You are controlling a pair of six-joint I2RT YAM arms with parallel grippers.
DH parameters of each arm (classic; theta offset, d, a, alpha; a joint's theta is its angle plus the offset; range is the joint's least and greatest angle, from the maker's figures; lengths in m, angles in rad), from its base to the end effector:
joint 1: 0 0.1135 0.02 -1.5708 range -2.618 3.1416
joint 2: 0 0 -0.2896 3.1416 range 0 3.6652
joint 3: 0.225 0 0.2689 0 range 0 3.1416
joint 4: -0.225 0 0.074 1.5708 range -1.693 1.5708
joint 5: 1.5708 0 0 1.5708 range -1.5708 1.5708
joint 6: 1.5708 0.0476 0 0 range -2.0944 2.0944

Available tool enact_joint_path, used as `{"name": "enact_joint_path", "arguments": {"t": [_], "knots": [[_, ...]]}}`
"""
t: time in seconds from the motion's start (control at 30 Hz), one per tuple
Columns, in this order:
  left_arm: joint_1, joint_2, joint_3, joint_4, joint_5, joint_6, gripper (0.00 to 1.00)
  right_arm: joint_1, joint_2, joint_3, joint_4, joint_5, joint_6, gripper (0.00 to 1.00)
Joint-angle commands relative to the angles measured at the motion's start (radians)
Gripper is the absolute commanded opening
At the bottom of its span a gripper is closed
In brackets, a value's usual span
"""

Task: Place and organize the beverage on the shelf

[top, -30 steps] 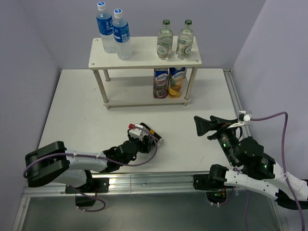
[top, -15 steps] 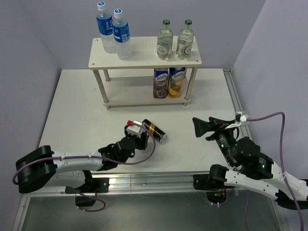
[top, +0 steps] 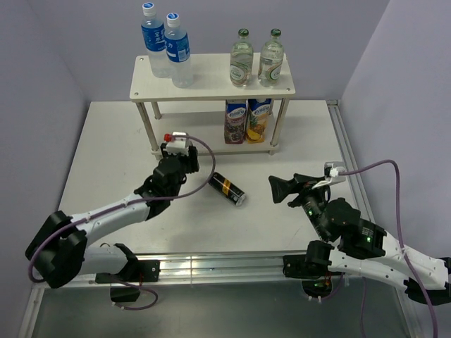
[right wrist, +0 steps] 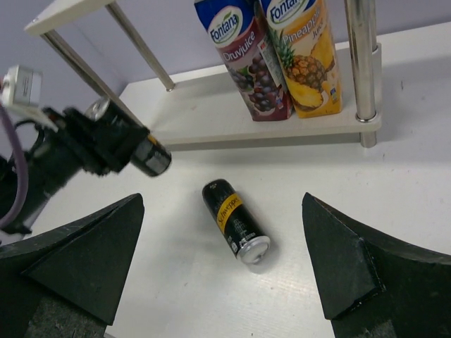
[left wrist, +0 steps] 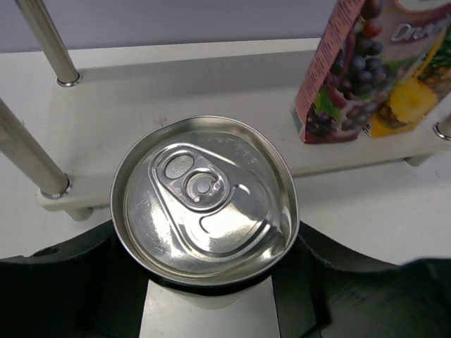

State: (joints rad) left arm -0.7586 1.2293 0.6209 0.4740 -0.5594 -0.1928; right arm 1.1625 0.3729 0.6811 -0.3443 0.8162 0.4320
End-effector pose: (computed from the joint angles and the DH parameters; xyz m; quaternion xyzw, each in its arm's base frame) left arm 0.2247 -0.1782 0.2705 0.0276 0.7457 -0.1048 0.6574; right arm 0.0669 0.0674 0.3518 0.0214 0.7155 0.2563 0.6496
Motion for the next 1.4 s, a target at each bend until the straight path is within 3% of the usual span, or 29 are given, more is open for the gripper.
{"name": "enact_joint_path", "arguments": {"t": [0.0,0.33,0.77,0.87,0.97,1.0,1.1,1.37], "knots": [[0.074,0.073,0.123,0.149,0.094,0.055,0.0,0.002,-0.005,-0.023,0.05,-0.009,0.021,1.0],[0.295,0.329,0.321,0.224,0.179,0.059,0.0,0.002,-0.025,-0.035,0.033,0.017,-0.01,1.0],[0.355,0.493,0.418,0.278,0.112,0.075,0.0,0.002,-0.005,-0.049,0.067,0.012,-0.035,1.0],[0.358,0.498,0.41,0.279,0.108,0.075,0.13,0.002,-0.011,-0.051,0.068,0.012,-0.035,1.0],[0.358,0.499,0.401,0.273,0.113,0.073,0.43,0.002,-0.011,-0.048,0.067,0.014,-0.032,1.0],[0.358,0.499,0.399,0.272,0.113,0.073,0.6,0.003,-0.012,-0.049,0.065,0.012,-0.033,1.0],[0.358,0.493,0.387,0.273,0.113,0.066,0.78,0.002,-0.014,-0.043,0.064,0.014,-0.032,1.0],[0.358,0.486,0.378,0.258,0.112,0.052,0.86,0.002,-0.029,-0.041,0.051,0.014,-0.022,1.0]]}}
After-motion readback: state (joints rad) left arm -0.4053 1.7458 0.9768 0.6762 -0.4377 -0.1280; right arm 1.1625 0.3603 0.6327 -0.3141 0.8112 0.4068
